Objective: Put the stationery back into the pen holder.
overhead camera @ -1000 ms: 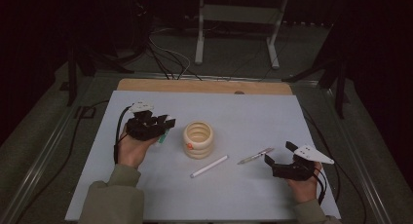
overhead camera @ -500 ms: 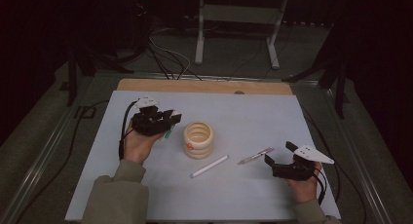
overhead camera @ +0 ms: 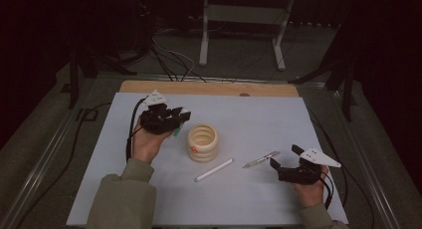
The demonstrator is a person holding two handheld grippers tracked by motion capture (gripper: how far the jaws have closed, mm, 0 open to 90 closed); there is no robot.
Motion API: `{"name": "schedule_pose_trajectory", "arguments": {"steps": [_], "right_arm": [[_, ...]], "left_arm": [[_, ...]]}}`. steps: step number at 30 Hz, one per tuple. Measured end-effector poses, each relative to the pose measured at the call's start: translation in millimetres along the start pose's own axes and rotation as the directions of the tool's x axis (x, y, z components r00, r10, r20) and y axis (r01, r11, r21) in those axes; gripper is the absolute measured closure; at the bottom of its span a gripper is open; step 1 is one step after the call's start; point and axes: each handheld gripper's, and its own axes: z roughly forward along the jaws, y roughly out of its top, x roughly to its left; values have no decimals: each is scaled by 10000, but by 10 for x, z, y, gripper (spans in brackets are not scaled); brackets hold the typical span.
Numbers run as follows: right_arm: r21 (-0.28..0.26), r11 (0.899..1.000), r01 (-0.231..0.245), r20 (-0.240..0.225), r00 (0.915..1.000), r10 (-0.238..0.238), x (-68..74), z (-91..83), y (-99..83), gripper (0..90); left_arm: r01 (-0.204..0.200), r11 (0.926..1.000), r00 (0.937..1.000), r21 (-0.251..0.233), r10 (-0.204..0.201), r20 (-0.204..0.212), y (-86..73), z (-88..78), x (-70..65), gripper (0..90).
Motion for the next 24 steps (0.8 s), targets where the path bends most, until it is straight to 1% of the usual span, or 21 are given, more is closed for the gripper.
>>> {"name": "schedule_pose_trajectory", "arguments": {"steps": [13,24], "right_arm": [[-6,10000,25,6,10000,-25,1,-1,0,3],[9,10000,6,-1,10000,-6,6,1,0,3]], "left_arm": [[-187,9996,9997,-225,190,150,72,130,-70,661],[-150,9994,9996,-297,157,249,104,223,-113,660]]}}
